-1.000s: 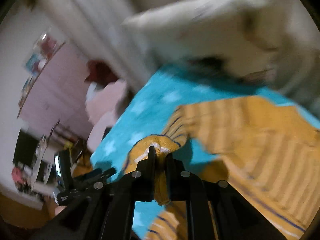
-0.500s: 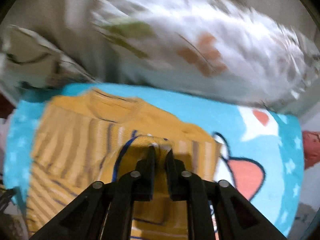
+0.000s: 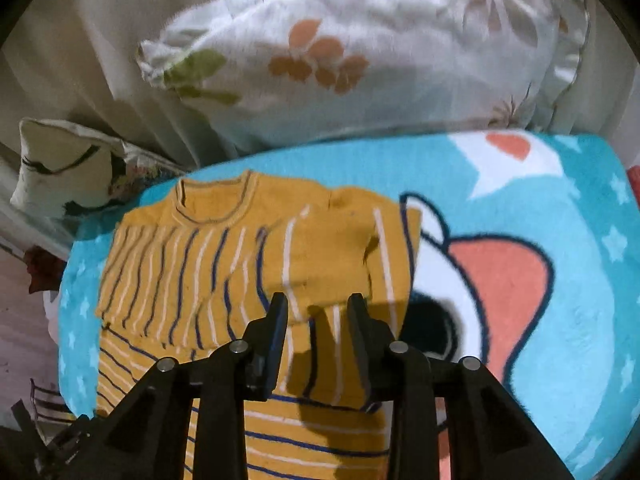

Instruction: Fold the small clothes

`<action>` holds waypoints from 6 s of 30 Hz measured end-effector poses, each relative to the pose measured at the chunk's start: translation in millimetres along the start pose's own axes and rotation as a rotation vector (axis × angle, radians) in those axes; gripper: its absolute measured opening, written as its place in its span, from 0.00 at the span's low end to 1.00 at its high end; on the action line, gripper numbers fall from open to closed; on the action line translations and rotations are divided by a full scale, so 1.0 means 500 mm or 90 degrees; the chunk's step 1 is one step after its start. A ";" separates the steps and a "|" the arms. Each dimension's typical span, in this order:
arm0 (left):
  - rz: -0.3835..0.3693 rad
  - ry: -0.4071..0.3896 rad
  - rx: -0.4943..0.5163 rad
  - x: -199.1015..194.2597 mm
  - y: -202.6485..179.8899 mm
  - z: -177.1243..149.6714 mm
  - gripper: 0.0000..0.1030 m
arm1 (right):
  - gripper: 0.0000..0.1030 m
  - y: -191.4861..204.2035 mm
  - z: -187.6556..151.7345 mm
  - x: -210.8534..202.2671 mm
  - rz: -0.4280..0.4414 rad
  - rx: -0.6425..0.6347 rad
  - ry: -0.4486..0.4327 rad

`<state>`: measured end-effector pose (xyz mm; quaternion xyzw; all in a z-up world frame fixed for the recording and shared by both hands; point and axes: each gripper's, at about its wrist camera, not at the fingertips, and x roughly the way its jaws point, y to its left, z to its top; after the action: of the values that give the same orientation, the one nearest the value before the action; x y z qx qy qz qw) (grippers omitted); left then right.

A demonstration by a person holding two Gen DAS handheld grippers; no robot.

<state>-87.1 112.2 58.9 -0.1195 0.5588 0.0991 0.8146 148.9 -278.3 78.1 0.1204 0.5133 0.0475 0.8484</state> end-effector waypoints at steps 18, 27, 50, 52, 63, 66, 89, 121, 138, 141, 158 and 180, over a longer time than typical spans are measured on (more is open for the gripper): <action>0.024 -0.010 -0.028 -0.024 0.022 -0.003 0.69 | 0.08 -0.091 -0.006 0.042 0.021 0.121 0.001; -0.010 0.026 -0.023 0.026 0.034 0.001 0.69 | 0.47 -0.143 -0.103 -0.032 0.084 0.112 0.025; -0.018 0.049 0.017 0.059 0.007 -0.062 0.85 | 0.50 -0.070 -0.408 -0.014 0.223 0.100 0.146; -0.041 0.039 0.007 0.052 0.017 -0.071 0.85 | 0.50 -0.066 -0.419 -0.014 0.240 0.110 0.145; -0.114 0.047 0.057 0.019 0.015 -0.142 0.86 | 0.50 -0.044 -0.483 -0.039 0.315 0.066 0.138; -0.114 0.043 0.062 0.010 0.014 -0.148 0.51 | 0.50 -0.022 -0.498 -0.051 0.292 0.019 0.124; -0.149 0.099 -0.028 -0.008 0.100 -0.194 0.05 | 0.16 -0.131 -0.553 -0.070 0.305 0.100 0.138; -0.239 0.028 -0.091 -0.014 0.043 0.010 0.05 | 0.08 -0.086 -0.388 -0.104 0.385 0.045 0.069; -0.260 0.018 -0.006 0.036 0.018 0.157 0.55 | 0.56 -0.097 -0.281 -0.075 0.208 0.080 0.011; -0.271 0.054 0.070 0.061 -0.011 0.153 0.56 | 0.56 -0.095 -0.276 -0.080 0.189 0.067 0.016; -0.288 0.101 0.204 0.123 -0.086 0.157 0.60 | 0.70 0.078 -0.306 -0.073 0.048 -0.266 0.029; -0.233 0.015 0.106 0.033 -0.043 0.118 0.00 | 0.07 0.005 -0.278 -0.049 0.122 -0.216 0.063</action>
<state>-22.7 110.2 65.8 -0.1524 0.5435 -0.0986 0.8196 14.9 -259.2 38.3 0.0216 0.5252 0.2197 0.8218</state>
